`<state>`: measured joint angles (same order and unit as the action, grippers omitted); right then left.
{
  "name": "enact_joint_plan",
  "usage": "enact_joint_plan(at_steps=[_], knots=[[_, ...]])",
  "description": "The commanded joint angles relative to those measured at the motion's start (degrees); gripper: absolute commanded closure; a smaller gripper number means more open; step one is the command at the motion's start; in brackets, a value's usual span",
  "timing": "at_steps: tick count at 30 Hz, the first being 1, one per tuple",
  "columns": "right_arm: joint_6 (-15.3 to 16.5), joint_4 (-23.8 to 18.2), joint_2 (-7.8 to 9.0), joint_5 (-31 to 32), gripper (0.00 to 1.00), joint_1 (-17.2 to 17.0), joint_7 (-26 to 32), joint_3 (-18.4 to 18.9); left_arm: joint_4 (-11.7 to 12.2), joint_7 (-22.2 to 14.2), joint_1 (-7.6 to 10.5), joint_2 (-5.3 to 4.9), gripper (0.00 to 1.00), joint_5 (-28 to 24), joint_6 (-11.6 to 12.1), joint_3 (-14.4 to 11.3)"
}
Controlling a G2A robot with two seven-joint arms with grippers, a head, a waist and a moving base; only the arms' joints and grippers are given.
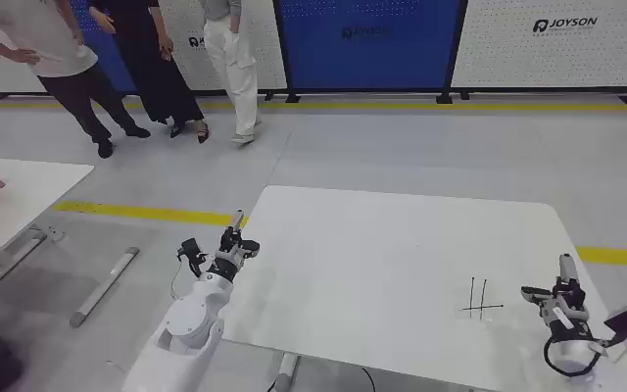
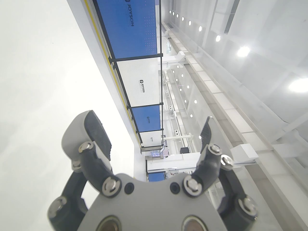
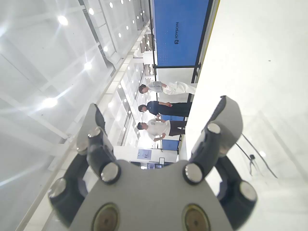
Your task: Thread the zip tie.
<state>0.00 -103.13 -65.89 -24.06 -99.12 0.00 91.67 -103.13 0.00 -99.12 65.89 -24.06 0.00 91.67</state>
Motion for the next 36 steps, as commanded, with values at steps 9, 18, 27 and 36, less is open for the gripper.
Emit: enact_joint_plan(at_steps=[9,18,27,36], knots=[[0.0,0.0,0.0,0.0,0.22,0.0,0.0,0.0,0.0,0.0,0.0,0.0,0.0,0.0,0.0,0.0],[0.53,-1.23,0.07,1.41,0.0,-0.53,1.2,2.45,0.0,0.0,0.0,0.0,0.0,0.0,0.0,0.0],[-3.14,-2.94,2.6,10.49,0.0,-1.01,26.78,13.01,0.0,0.0,0.0,0.0,0.0,0.0,0.0,0.0],[-3.37,-2.79,2.63,10.93,0.0,-0.88,26.52,13.32,0.0,0.0,0.0,0.0,0.0,0.0,0.0,0.0]])
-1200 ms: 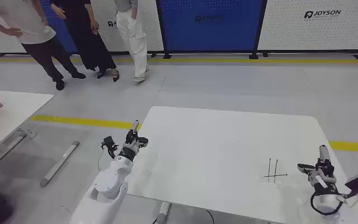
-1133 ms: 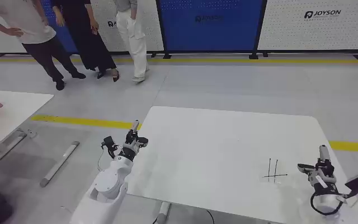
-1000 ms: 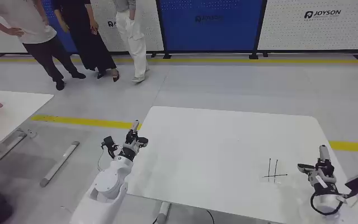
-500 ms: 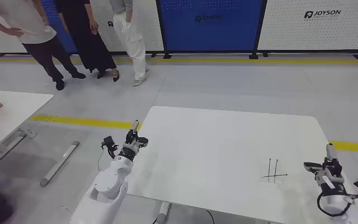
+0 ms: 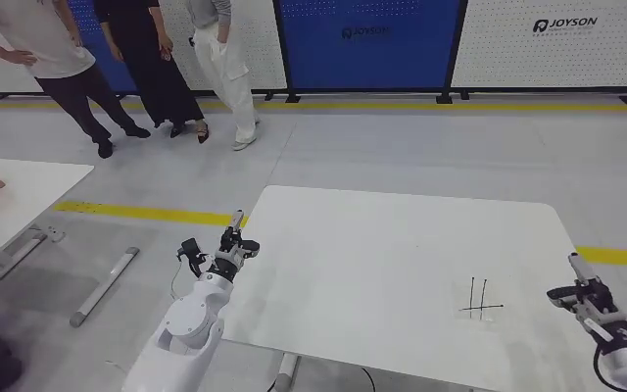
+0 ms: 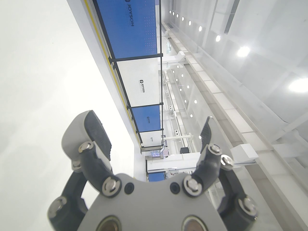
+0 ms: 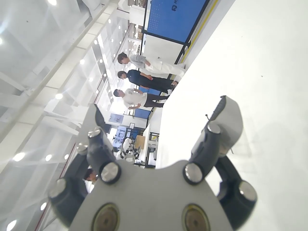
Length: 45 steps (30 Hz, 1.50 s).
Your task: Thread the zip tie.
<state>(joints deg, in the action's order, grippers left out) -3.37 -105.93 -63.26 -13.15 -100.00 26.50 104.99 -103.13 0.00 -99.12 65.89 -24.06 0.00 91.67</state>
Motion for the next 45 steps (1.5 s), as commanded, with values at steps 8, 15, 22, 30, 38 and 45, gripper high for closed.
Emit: enact_joint_plan(at_steps=[8,15,22,30,38,45], knots=[[-3.1,2.78,1.41,-4.45,0.0,3.39,19.01,3.9,0.0,0.0,0.0,0.0,0.0,0.0,0.0,0.0],[-6.9,9.39,4.09,-3.36,0.0,10.37,40.46,8.7,0.0,0.0,0.0,0.0,0.0,0.0,0.0,0.0],[-10.18,20.7,6.49,4.41,0.0,20.48,52.91,4.19,0.0,0.0,0.0,0.0,0.0,0.0,0.0,0.0],[-10.46,29.53,7.86,8.24,0.0,27.98,53.14,-6.68,0.0,0.0,0.0,0.0,0.0,0.0,0.0,0.0],[-10.46,29.53,7.86,8.24,0.0,27.98,53.14,-6.68,0.0,0.0,0.0,0.0,0.0,0.0,0.0,0.0],[-7.23,31.41,8.24,8.45,0.0,28.98,53.14,-9.72,0.0,0.0,0.0,0.0,0.0,0.0,0.0,0.0]])
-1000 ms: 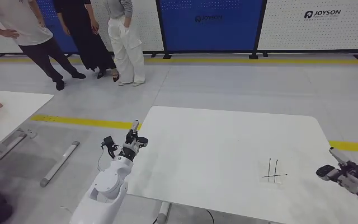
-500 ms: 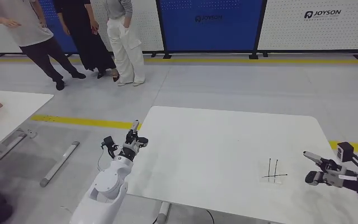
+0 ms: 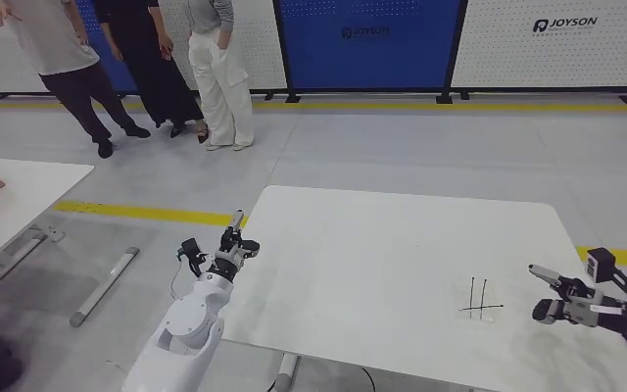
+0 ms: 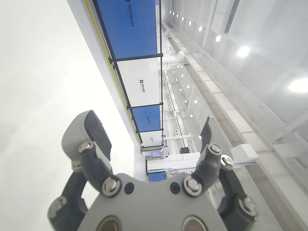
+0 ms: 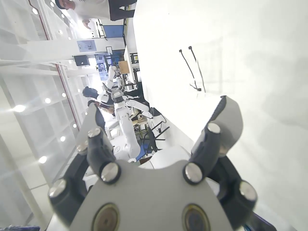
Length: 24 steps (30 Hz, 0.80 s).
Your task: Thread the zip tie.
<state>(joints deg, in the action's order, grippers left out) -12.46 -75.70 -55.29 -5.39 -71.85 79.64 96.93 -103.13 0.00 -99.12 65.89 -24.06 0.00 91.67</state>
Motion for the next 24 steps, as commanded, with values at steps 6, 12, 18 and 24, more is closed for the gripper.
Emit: enact_joint_plan(at_steps=[6,12,18,24], knots=[[7.07,5.42,2.95,-2.18,0.0,3.69,0.0,-9.53,0.0,0.0,0.0,0.0,0.0,0.0,0.0,0.0],[11.96,8.29,6.58,-0.12,0.0,8.07,0.0,-18.55,0.0,0.0,0.0,0.0,0.0,0.0,0.0,0.0],[10.79,9.96,7.02,-1.53,0.0,9.32,0.0,-18.95,0.0,0.0,0.0,0.0,0.0,0.0,0.0,0.0],[10.79,9.96,7.02,-1.53,0.0,9.32,0.0,-18.95,0.0,0.0,0.0,0.0,0.0,0.0,0.0,0.0]])
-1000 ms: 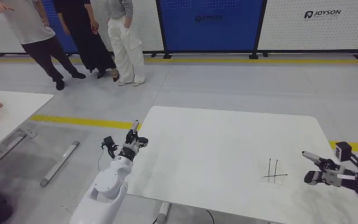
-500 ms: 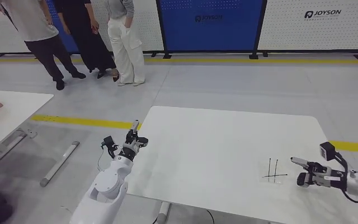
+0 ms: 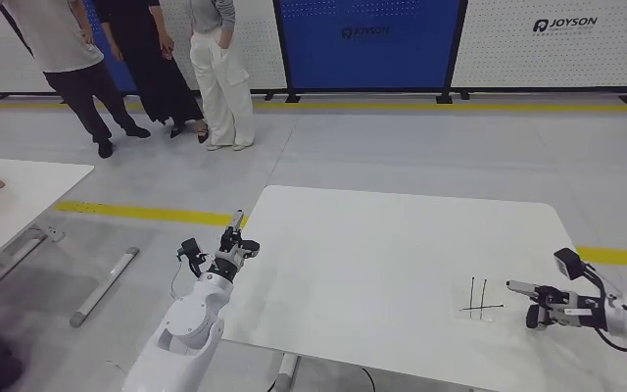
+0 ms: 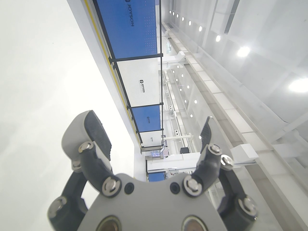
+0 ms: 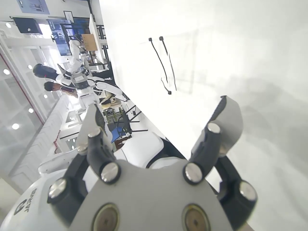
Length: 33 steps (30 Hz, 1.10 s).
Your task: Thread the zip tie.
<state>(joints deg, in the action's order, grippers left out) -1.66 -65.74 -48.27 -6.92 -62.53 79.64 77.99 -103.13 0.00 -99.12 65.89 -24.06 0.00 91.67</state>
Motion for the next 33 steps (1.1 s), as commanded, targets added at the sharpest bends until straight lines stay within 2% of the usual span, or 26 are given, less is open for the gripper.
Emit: enact_joint_plan(at_steps=[1,7,10,15,20,33], knots=[[0.0,0.01,0.0,0.0,0.0,0.0,0.0,0.0,0.0,0.0,0.0,0.0,0.0,0.0,0.0,0.0],[0.51,-0.31,-0.04,-0.36,0.0,-0.12,0.0,-0.12,0.0,0.0,0.0,0.0,0.0,0.0,0.0,0.0],[4.31,-0.7,0.25,-2.93,0.0,-1.02,0.0,-1.34,0.0,0.0,0.0,0.0,0.0,0.0,0.0,0.0],[9.52,-0.31,1.71,-4.67,0.0,0.31,0.0,-4.11,0.0,0.0,0.0,0.0,0.0,0.0,0.0,0.0],[18.76,0.81,3.64,-3.08,0.0,2.23,0.0,-7.13,0.0,0.0,0.0,0.0,0.0,0.0,0.0,0.0],[19.23,0.81,3.73,-3.05,0.0,2.35,0.0,-7.46,0.0,0.0,0.0,0.0,0.0,0.0,0.0,0.0]])
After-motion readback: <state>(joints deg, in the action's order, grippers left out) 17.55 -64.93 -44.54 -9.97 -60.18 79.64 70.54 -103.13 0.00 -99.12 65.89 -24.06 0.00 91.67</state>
